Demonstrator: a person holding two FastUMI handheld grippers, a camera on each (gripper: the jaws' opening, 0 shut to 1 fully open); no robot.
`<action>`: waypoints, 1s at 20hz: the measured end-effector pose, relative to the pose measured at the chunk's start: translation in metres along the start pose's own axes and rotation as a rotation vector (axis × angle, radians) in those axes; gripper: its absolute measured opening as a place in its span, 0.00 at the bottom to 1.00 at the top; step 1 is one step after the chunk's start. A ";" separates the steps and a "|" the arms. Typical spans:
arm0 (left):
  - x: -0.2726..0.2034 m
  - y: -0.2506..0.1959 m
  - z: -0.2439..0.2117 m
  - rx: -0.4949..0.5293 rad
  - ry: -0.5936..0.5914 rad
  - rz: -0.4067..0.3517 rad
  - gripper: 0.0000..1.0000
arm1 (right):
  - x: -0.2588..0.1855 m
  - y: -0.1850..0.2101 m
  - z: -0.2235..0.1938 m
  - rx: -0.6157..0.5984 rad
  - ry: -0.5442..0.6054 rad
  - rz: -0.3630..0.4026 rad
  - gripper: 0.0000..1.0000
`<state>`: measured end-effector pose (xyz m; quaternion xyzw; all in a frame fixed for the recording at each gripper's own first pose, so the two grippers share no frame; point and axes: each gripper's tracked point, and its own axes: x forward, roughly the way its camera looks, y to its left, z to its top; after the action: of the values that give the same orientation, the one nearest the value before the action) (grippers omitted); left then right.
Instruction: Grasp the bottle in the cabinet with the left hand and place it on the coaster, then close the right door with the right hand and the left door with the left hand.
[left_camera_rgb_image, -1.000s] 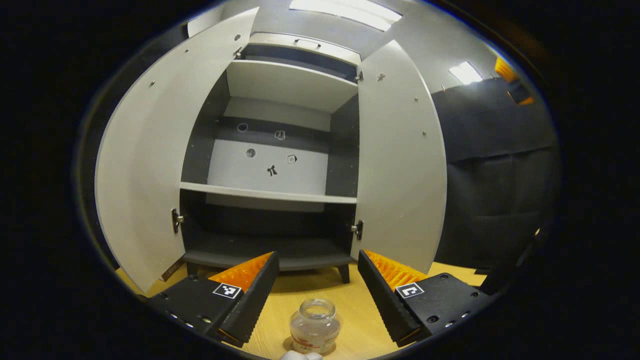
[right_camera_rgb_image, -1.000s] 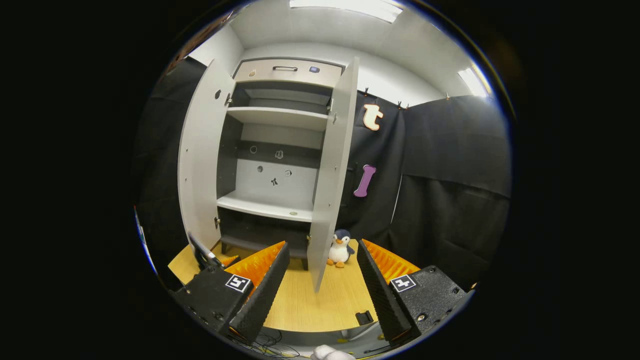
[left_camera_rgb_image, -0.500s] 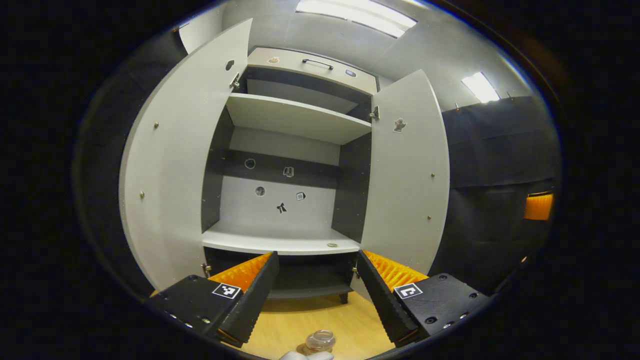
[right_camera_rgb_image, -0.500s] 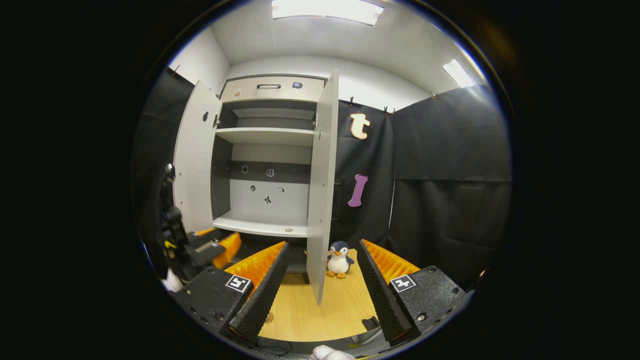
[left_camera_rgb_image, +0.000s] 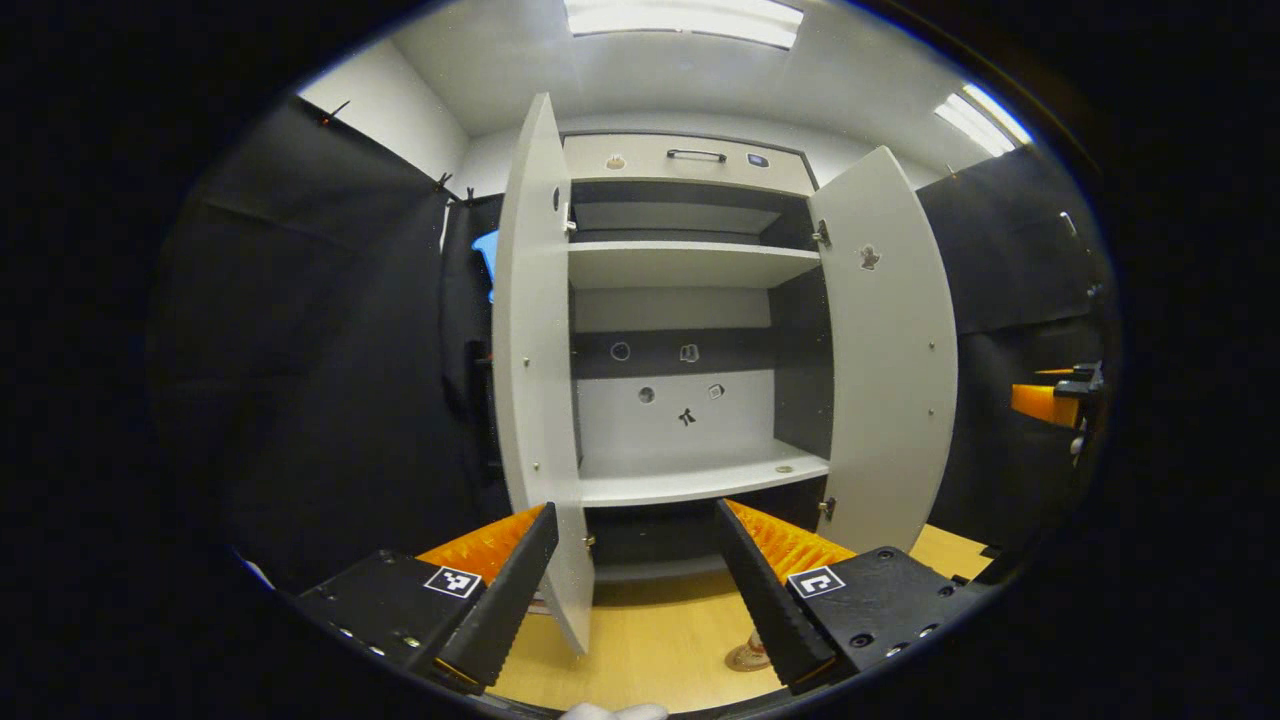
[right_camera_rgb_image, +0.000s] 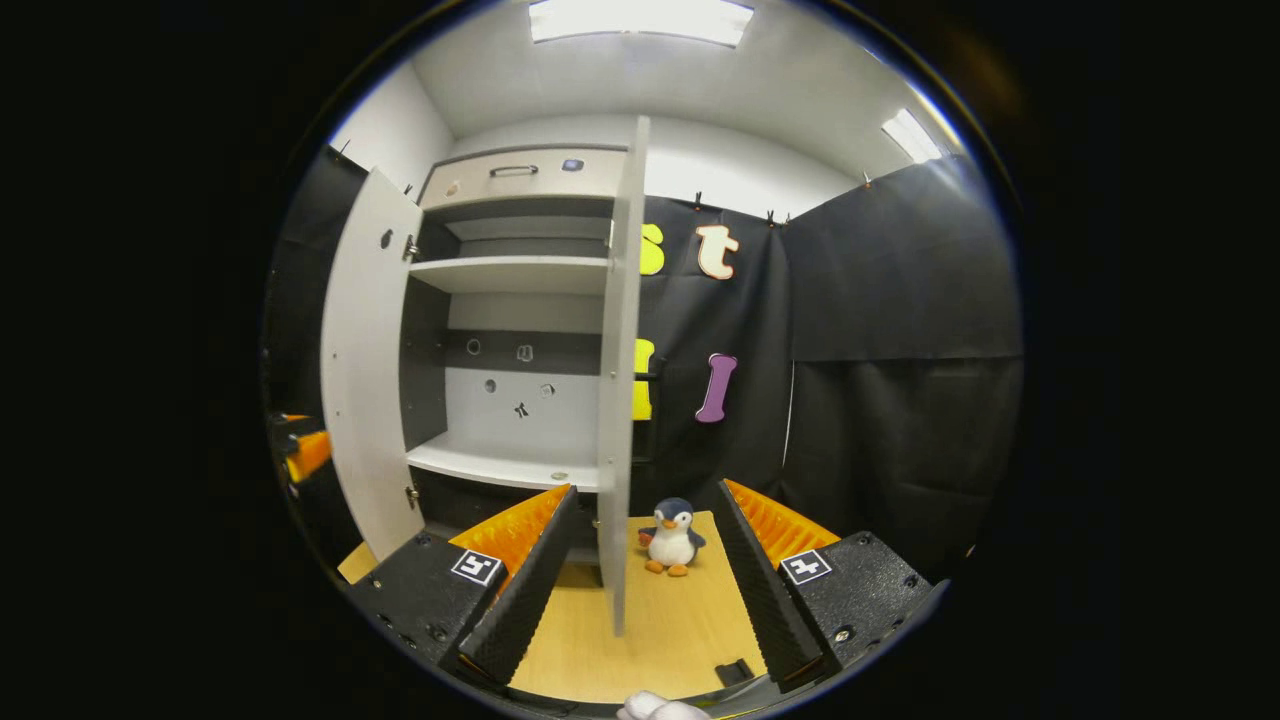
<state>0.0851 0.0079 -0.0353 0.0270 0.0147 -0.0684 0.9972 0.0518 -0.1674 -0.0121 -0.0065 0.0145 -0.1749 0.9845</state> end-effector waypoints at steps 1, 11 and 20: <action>-0.007 0.003 0.001 0.018 0.006 0.023 0.95 | 0.017 -0.013 0.005 0.010 -0.005 -0.007 0.84; -0.005 -0.035 0.023 -0.043 0.025 0.085 0.95 | 0.142 -0.036 0.027 0.067 0.030 0.203 0.83; 0.011 -0.051 0.039 -0.053 0.020 0.152 0.95 | 0.152 -0.001 0.028 -0.083 0.073 0.483 0.78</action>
<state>0.0896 -0.0464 0.0011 0.0025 0.0245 0.0083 0.9997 0.1946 -0.2203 0.0115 -0.0368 0.0586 0.0660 0.9954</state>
